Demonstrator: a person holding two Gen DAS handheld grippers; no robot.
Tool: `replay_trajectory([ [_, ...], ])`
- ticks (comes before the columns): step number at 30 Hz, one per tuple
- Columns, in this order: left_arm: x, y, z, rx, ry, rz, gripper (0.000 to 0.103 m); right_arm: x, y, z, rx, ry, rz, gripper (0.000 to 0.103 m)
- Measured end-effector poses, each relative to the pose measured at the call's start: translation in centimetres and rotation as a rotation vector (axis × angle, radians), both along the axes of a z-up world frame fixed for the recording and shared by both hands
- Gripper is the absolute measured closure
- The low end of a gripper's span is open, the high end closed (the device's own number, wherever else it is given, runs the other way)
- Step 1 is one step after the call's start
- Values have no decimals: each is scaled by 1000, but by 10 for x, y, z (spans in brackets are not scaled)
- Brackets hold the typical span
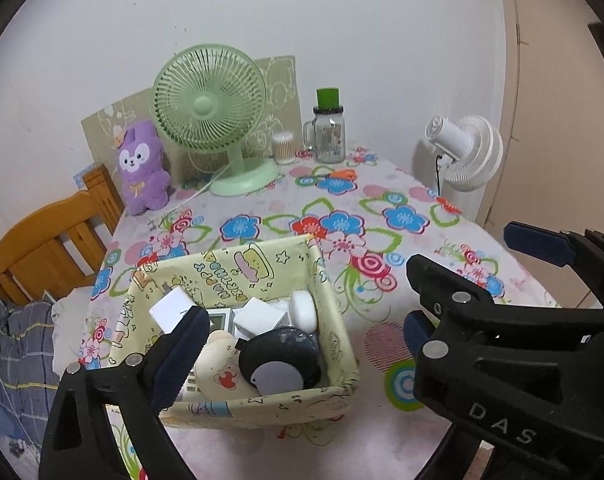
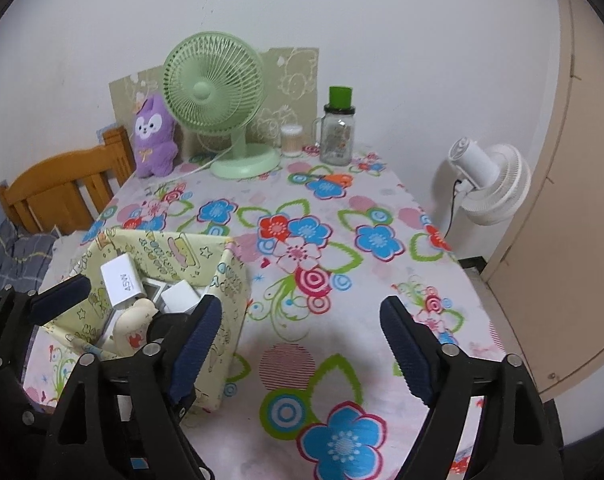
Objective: Organize rigid objects
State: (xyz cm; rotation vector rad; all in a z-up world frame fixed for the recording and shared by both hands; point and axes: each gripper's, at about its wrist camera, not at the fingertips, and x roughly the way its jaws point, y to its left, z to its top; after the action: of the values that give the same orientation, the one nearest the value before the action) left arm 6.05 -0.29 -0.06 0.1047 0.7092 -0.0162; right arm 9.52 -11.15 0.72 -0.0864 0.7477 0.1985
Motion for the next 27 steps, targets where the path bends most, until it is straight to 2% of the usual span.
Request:
replay_trajectory([
  [5,-12,-10,8,13,-39,12,0,-11,-12,10,6,-32,2,12],
  [20,-44,-11,33,-47,-124,88,0,-45,-45,42,23,-146,1,6],
  [27,-54,-15,37,-67,-147,75,0,-59,-55,51,-25,-215,-51,4],
])
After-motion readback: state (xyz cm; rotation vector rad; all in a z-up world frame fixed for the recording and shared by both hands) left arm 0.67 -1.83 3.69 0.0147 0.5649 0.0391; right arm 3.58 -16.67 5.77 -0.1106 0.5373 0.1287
